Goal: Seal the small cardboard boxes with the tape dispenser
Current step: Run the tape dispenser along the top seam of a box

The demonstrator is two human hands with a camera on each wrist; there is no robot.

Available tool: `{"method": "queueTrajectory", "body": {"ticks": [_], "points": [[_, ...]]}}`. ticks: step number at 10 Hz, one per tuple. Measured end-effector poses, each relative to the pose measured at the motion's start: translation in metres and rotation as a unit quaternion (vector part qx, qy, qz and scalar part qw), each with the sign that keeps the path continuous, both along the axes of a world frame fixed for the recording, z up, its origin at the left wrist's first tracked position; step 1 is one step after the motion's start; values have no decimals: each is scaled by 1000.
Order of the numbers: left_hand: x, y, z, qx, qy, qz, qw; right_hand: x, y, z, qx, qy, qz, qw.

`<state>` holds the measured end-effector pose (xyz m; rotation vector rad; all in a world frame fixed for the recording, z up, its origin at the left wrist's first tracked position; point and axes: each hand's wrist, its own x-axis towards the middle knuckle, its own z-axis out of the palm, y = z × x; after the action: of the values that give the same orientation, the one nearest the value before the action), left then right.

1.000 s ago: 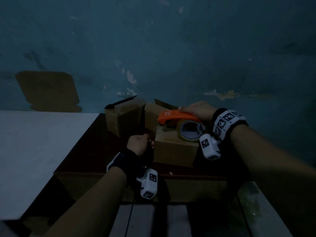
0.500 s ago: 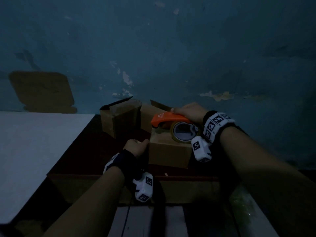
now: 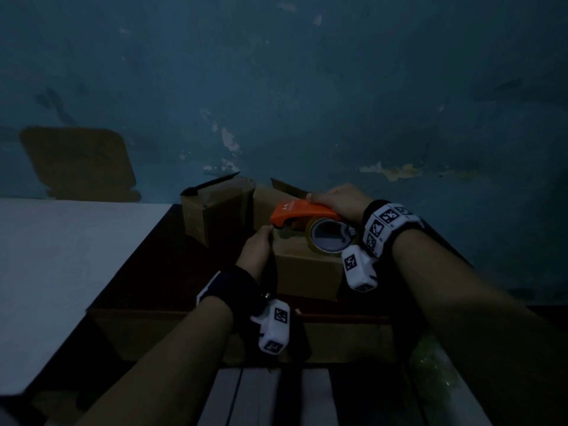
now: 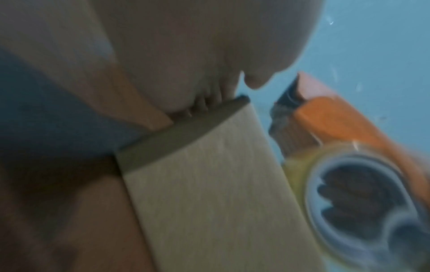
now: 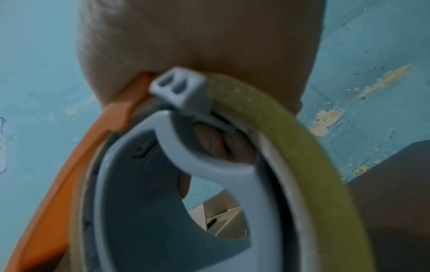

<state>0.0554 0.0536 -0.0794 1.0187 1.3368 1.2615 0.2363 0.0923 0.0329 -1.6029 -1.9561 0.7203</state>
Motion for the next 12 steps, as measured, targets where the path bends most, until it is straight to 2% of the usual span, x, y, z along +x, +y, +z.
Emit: {"method": "queueTrajectory", "body": {"ticks": [2,3,4,5,6,7,8,9,10,11,12], "points": [[12,-5,8,41,92,-54,993,1,1,-2,-3,28,0,1000],[4,26,-23,60,165,-62,982,0,1,-3,-2,23,-7,1000],[3,16,-21,88,177,-35,980,-2,0,-4,-6,20,-12,1000],[9,-16,0,126,151,-25,980,-4,-1,-4,-10,41,-15,999],[4,-23,-2,161,136,4,978,-14,-4,-4,-9,54,-17,998],[-13,-26,-4,159,132,33,978,-33,-6,-4,-17,53,2,998],[-34,-29,-4,104,142,59,983,-53,-10,-4,-30,46,24,998],[-51,-28,5,21,159,50,986,-67,-12,-1,-19,27,36,999],[-58,-22,11,-13,200,34,979,-69,-12,0,-21,6,34,999],[-50,-14,8,-29,97,78,992,-63,-16,3,-22,-20,21,999],[-40,-23,11,-33,145,88,985,-60,-26,7,-19,-57,27,998]]}}
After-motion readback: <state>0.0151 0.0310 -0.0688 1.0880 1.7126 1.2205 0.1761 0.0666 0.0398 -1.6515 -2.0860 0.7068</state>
